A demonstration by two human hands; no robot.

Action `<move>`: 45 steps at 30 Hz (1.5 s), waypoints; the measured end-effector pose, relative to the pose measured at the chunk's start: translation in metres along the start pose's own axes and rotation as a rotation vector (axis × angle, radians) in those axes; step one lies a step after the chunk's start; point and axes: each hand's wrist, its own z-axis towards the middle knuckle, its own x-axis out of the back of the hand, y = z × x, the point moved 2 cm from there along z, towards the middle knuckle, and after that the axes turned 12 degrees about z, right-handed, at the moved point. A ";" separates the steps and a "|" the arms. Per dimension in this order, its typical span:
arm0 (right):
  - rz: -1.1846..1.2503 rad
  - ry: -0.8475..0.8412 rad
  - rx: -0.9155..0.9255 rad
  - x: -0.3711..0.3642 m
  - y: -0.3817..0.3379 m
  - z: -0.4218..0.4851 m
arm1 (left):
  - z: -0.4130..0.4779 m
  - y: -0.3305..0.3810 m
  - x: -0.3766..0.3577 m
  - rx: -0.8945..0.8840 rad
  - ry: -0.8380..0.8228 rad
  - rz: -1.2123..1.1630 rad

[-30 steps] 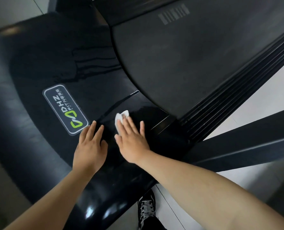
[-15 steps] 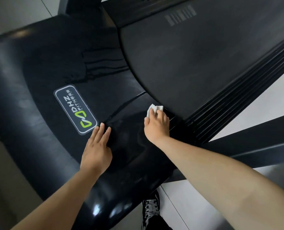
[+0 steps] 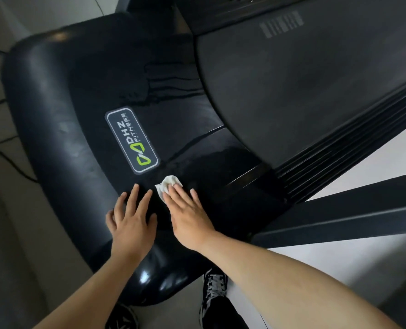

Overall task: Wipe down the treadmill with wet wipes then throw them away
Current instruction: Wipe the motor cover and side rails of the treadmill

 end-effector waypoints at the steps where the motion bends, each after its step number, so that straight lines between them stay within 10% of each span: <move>1: -0.038 0.010 0.010 0.003 0.000 0.000 | -0.004 -0.005 -0.002 -0.020 0.017 -0.007; 12: 0.172 0.274 -0.493 0.030 0.018 0.008 | -0.020 -0.027 -0.001 0.103 0.006 -0.134; 25: -0.057 0.026 0.053 -0.018 -0.041 -0.007 | -0.020 -0.048 0.006 0.029 -0.101 -0.183; 29: 0.094 0.303 -0.369 0.006 -0.005 -0.005 | -0.020 -0.047 0.010 0.036 -0.127 -0.213; 34: -0.046 0.251 -0.584 0.001 -0.010 -0.005 | -0.021 -0.045 0.012 0.046 -0.136 -0.219; 45: -0.019 -0.155 -0.158 -0.031 -0.073 -0.003 | -0.017 -0.051 0.011 0.022 -0.158 -0.271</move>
